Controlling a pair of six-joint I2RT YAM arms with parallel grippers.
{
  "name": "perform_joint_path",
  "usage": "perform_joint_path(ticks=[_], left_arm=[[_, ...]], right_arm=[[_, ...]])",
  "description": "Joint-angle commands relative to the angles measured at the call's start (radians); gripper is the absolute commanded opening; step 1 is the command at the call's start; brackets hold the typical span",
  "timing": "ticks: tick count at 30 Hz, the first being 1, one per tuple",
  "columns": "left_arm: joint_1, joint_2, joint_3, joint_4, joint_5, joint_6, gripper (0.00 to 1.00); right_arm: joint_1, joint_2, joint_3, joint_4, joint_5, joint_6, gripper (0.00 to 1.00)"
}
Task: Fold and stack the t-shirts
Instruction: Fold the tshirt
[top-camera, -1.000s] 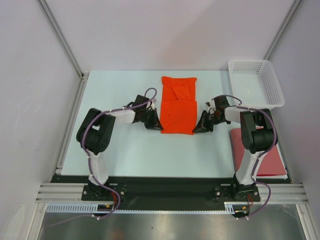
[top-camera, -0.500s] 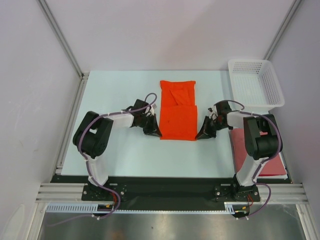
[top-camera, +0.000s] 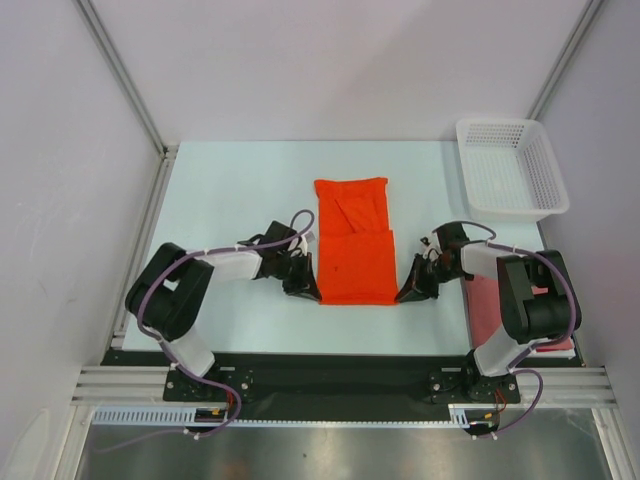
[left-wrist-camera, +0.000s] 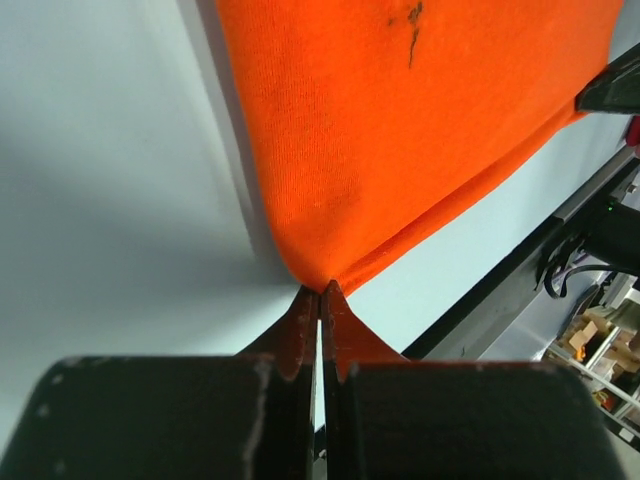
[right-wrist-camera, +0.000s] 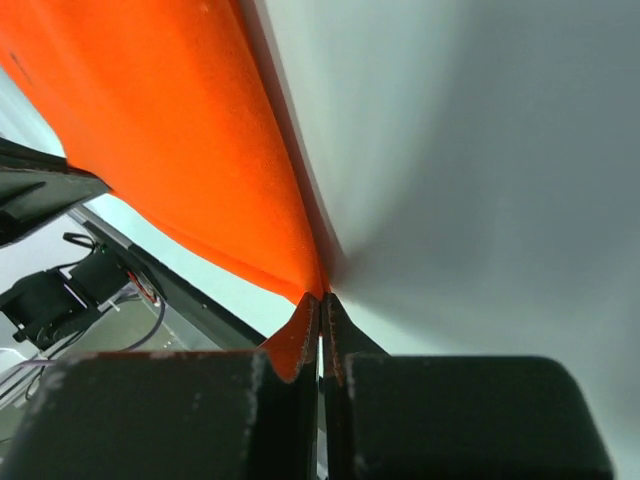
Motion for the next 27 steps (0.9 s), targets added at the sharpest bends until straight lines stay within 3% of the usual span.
perform_joint_path(ticks=[1,5,8,10,15,19,23,27], left_arm=[[0.011,-0.057,-0.027,-0.056,-0.063,0.024,0.02],[0.011,-0.089,-0.042,-0.070,-0.071,0.012,0.05],[0.011,-0.138,-0.085,-0.093,-0.090,-0.002,0.08],[0.011,-0.199,-0.119,-0.114,-0.110,-0.005,0.15],[0.008,-0.293,-0.183,-0.116,-0.088,-0.065,0.38],[-0.013,-0.310,-0.174,-0.056,-0.060,-0.134,0.42],[-0.013,-0.348,-0.209,0.034,-0.064,-0.267,0.46],[-0.019,-0.422,-0.362,0.265,-0.132,-0.541,0.50]], right_arm=[[-0.009,-0.041,-0.031,-0.029,0.049,-0.027,0.00],[-0.007,-0.045,-0.014,-0.065,0.066,-0.021,0.00],[-0.007,-0.064,0.001,-0.108,0.109,-0.013,0.13],[-0.009,-0.085,0.008,-0.134,0.150,0.007,0.24],[-0.007,-0.195,-0.005,-0.174,0.172,0.080,0.31],[0.036,-0.291,-0.038,-0.127,0.100,0.166,0.39],[0.065,-0.384,-0.147,0.043,0.074,0.310,0.55],[0.085,-0.511,-0.326,0.317,0.119,0.653,0.61]])
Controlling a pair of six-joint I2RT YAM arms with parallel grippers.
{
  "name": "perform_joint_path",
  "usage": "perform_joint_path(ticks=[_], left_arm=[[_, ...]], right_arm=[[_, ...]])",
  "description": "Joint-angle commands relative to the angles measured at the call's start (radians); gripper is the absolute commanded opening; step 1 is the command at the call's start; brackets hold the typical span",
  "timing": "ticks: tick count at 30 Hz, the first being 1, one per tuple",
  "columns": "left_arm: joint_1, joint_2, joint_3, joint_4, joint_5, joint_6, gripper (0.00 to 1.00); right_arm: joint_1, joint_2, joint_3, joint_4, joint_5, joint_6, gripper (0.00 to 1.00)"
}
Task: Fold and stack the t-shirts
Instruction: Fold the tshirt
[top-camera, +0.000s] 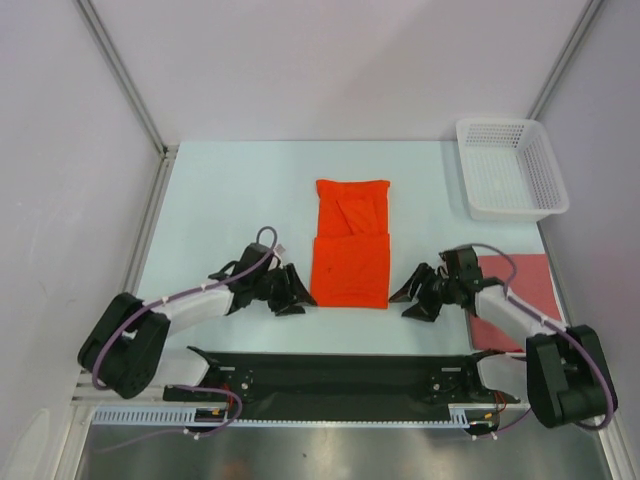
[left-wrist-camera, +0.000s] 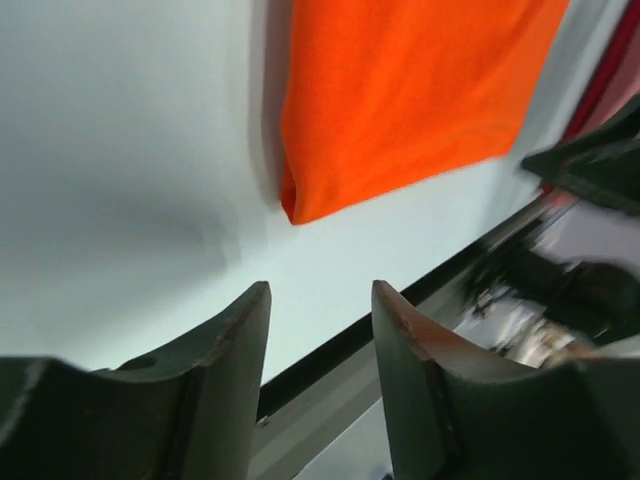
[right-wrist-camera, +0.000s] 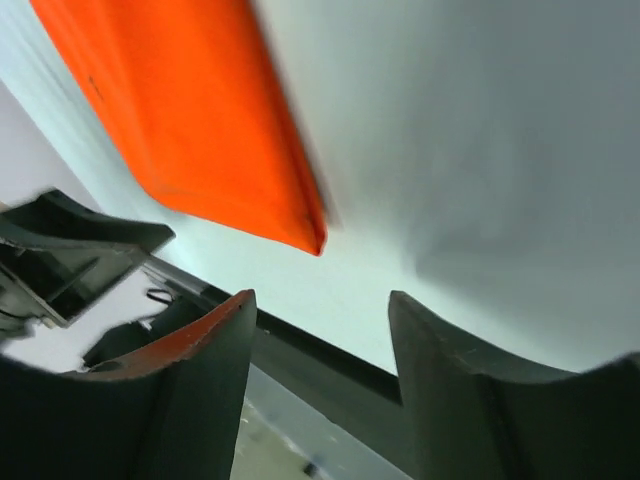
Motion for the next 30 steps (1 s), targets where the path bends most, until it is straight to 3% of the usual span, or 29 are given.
perform_joint_path(ticks=[1,2,5,9,11,18,23,30], left_arm=[[-0.018,-0.084,-0.114,0.249,-0.087,-0.354,0.53],[-0.035,-0.108,-0.159,0.302,-0.119,-0.409,0.55],[-0.064,-0.136,-0.191,0.320,-0.243,-0.547,0.57],[-0.122,-0.171,-0.257,0.315,-0.392,-0.748,0.59],[-0.136,-0.173,-0.273,0.318,-0.452,-0.846,0.59],[-0.210,-0.132,-0.317,0.340,-0.569,-1.102,0.54],[-0.248,-0.106,-0.314,0.321,-0.598,-1.179,0.52],[-0.271,-0.043,-0.271,0.323,-0.619,-1.166,0.49]], right_arm=[[0.023,-0.129,-0.144,0.298,0.049,0.380,0.62],[0.039,-0.154,-0.220,0.402,0.075,0.439,0.64],[0.073,-0.232,-0.325,0.490,0.172,0.602,0.65],[0.165,-0.300,-0.387,0.478,0.348,0.729,0.64],[0.257,-0.344,-0.420,0.514,0.432,0.830,0.63],[0.618,-0.395,-0.448,0.370,0.928,1.140,0.64],[0.753,-0.315,-0.442,0.278,1.036,1.318,0.58],[0.729,-0.236,-0.422,0.284,1.071,1.348,0.52]])
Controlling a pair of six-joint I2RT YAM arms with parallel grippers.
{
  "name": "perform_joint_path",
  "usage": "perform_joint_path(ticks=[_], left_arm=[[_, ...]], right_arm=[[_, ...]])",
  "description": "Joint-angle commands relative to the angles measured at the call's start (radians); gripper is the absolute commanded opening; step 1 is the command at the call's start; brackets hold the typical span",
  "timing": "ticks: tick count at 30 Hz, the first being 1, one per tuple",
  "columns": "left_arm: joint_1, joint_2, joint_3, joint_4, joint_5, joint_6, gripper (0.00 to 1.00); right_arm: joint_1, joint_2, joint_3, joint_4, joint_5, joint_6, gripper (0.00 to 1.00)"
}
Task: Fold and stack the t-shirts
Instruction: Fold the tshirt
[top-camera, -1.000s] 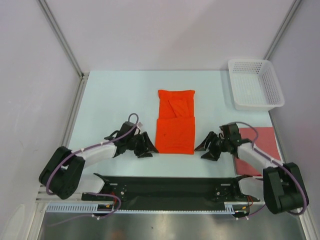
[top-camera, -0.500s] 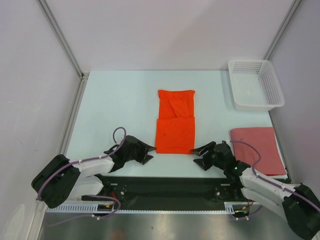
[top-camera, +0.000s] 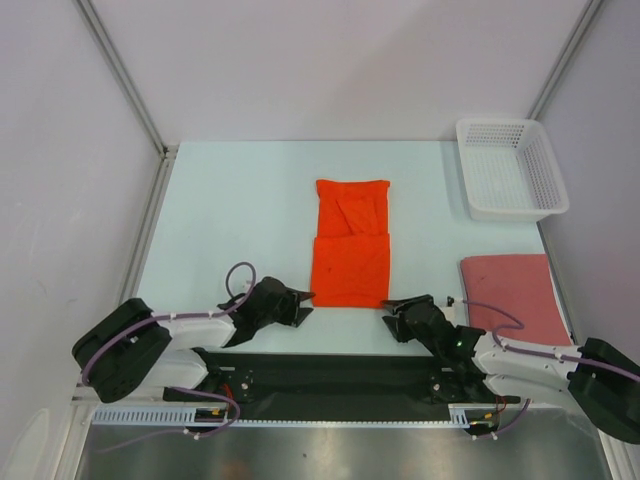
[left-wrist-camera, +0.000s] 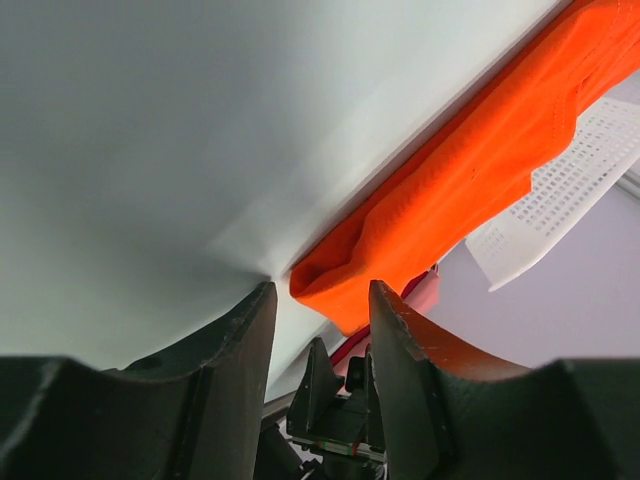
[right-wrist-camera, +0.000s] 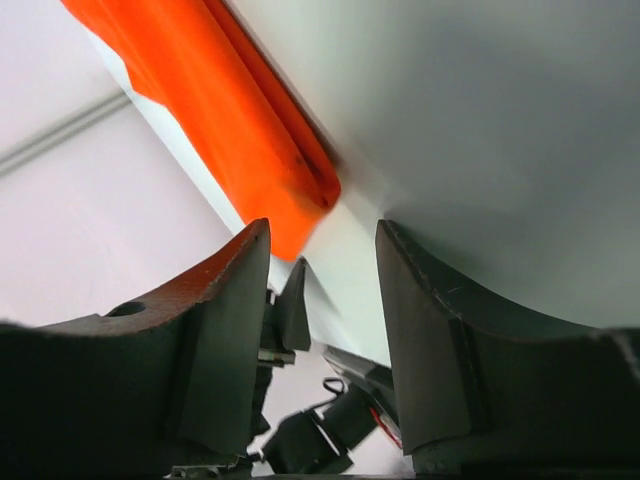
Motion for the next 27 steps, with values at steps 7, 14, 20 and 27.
perform_joint_path(ticks=[7,14,20,27], left_arm=[[-0.047,0.076,0.031,-0.054,-0.049,-0.085,0.50],[-0.050,0.090,0.013,-0.060,-0.048,-0.113,0.50],[-0.050,0.115,0.008,-0.047,-0.045,-0.123,0.47],[-0.050,0.127,-0.030,0.010,-0.063,-0.125,0.34]], right_arm=[[-0.045,0.105,0.018,-0.134,0.107,0.063,0.51],[-0.050,0.151,0.038,-0.124,0.069,0.034,0.50],[-0.057,0.191,0.042,-0.106,0.054,0.035,0.47],[-0.068,0.262,0.043,-0.040,0.026,0.008,0.40]])
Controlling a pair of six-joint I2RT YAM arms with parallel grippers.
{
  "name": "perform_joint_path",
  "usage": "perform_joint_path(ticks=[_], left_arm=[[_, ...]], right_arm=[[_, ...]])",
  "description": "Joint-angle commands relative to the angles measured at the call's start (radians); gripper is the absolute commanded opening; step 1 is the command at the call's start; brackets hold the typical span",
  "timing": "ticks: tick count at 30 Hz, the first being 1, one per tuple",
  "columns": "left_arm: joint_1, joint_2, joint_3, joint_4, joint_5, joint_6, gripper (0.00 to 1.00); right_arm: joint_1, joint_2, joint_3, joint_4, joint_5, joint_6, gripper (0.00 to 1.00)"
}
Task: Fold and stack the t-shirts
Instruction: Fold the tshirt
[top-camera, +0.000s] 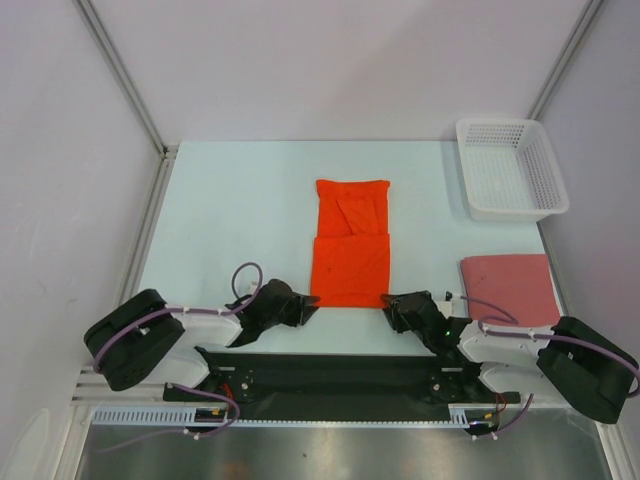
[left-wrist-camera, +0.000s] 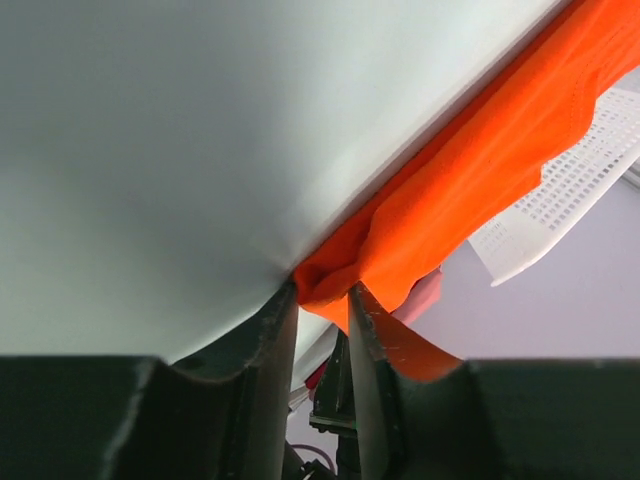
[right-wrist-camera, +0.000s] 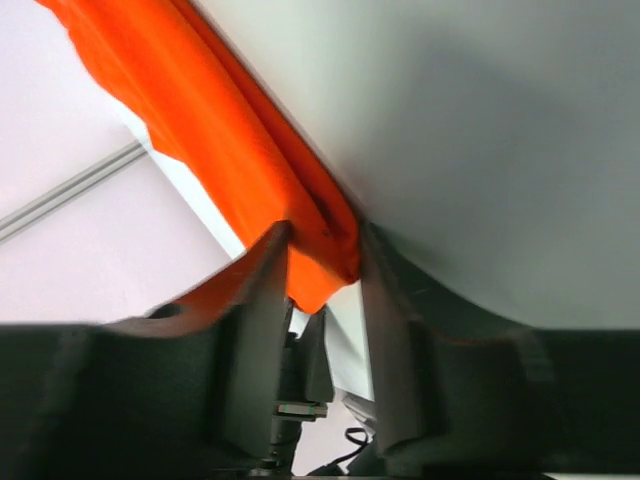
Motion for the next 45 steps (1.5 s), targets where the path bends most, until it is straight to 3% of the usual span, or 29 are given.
perform_joint_path(ticks=[1,2,4,5,8,9,18,21,24,27,32,39,45], left_arm=[[-0.005,0.040,-0.052,-0.056,-0.042,-0.093,0.33],[-0.005,0.043,-0.064,-0.045,-0.042,-0.094,0.28],[-0.005,0.050,-0.075,-0.013,-0.036,-0.089,0.19],[-0.005,0.050,-0.078,-0.006,-0.031,-0.082,0.16],[-0.007,0.012,-0.087,-0.016,-0.008,-0.053,0.04],[-0.012,-0.009,-0.093,-0.039,-0.007,-0.051,0.01],[-0.128,-0.255,-0.113,-0.234,-0.033,-0.134,0.00],[-0.156,-0.305,-0.047,-0.366,-0.045,-0.129,0.00],[-0.156,-0.333,0.051,-0.461,-0.085,-0.068,0.00],[-0.107,-0.330,0.160,-0.522,-0.114,0.057,0.00],[-0.018,-0.226,0.352,-0.575,-0.111,0.243,0.00],[0.155,-0.044,0.554,-0.550,-0.065,0.395,0.00],[0.264,0.144,0.743,-0.513,0.019,0.496,0.00]], right_arm=[[-0.007,0.059,-0.029,-0.121,-0.016,-0.035,0.35],[-0.009,0.062,-0.029,-0.113,-0.025,-0.046,0.30],[-0.024,0.065,-0.032,-0.096,-0.048,-0.067,0.03],[-0.029,0.059,-0.032,-0.096,-0.068,-0.092,0.00],[-0.036,-0.013,-0.034,-0.162,-0.106,-0.127,0.00],[-0.038,-0.045,-0.032,-0.256,-0.115,-0.138,0.00],[0.014,-0.450,-0.015,-0.697,-0.128,-0.132,0.00],[0.049,-0.498,0.006,-0.748,-0.119,-0.127,0.00],[0.004,-0.498,0.059,-0.750,-0.088,-0.211,0.00],[-0.111,-0.472,0.154,-0.695,-0.134,-0.417,0.00],[-0.400,-0.288,0.314,-0.566,-0.315,-0.780,0.00],[-0.596,0.068,0.633,-0.449,-0.523,-1.033,0.00],[-0.697,0.355,0.882,-0.426,-0.642,-1.121,0.00]])
